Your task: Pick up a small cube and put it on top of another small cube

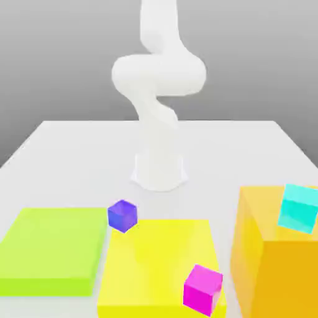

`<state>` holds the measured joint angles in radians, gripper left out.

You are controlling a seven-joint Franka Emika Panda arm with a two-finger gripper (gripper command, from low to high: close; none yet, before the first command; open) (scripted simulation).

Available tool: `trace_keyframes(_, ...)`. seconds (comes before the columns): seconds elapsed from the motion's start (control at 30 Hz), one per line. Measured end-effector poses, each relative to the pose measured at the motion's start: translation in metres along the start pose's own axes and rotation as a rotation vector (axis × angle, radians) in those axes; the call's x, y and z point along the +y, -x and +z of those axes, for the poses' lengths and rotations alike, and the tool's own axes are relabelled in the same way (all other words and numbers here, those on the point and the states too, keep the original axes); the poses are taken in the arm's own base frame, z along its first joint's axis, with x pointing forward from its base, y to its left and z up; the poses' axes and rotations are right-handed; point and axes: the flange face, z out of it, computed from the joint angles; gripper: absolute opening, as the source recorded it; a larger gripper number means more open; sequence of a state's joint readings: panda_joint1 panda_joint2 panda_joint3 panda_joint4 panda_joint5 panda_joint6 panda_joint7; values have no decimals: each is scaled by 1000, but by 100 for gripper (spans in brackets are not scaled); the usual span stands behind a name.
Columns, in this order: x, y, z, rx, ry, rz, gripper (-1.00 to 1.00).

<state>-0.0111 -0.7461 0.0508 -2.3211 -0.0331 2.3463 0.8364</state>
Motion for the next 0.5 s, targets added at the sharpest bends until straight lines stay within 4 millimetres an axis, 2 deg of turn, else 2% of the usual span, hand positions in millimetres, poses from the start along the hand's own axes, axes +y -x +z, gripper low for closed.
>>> trace_keyframes(0.07,-21,39,45,-18,36,-96,0)
trace_keyframes(0.13,-37,88,88,-45,60,-213,0)
trace_keyframes(0.27,-48,200,154,-123,67,-457,0)
trace_keyframes(0.4,-31,325,193,-238,29,-711,0)
trace_keyframes(0.5,7,420,207,-373,-10,-889,0)
